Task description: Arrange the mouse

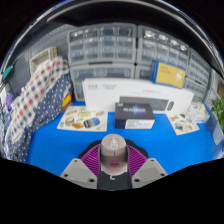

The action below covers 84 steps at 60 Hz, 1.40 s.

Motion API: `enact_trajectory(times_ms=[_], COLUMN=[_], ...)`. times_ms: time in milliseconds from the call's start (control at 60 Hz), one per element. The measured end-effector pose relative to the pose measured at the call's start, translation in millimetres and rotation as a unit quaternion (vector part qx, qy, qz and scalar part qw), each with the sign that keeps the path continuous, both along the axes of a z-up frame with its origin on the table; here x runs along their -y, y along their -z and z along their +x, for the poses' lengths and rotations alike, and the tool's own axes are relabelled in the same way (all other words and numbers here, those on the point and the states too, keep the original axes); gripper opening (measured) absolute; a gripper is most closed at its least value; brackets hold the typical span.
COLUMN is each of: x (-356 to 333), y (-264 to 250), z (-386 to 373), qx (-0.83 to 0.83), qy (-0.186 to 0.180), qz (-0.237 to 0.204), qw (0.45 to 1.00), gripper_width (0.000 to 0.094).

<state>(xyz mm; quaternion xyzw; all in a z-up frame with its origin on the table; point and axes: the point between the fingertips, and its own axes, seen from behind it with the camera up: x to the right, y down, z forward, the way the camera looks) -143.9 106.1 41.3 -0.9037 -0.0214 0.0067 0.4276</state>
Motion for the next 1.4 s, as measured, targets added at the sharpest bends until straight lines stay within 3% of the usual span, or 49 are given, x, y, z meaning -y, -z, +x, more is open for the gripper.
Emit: enact_trajectory(times_ms=[167, 233, 467, 533, 583, 1017, 1400], x=[13, 12, 11, 14, 17, 115, 238], y=[53, 52, 52, 53, 47, -105, -165], z=[1, 1, 2, 7, 12, 90, 154], qx=[0.010, 0.021, 0.007, -0.005, -0.010, -0.017, -0.023], qy=[0.005, 0.002, 0.007, 0.018, 0.027, 0.026, 0.007], qz=[-0.039, -0.022, -0.024, -0.041, -0.043, 0.032, 0.076], qw=[0.999, 1.000, 1.000, 0.999, 0.999, 0.999, 0.997], gripper_width=[0.0345, 0.0340, 0.0475, 0.0647, 0.0870, 0.0858, 0.0856])
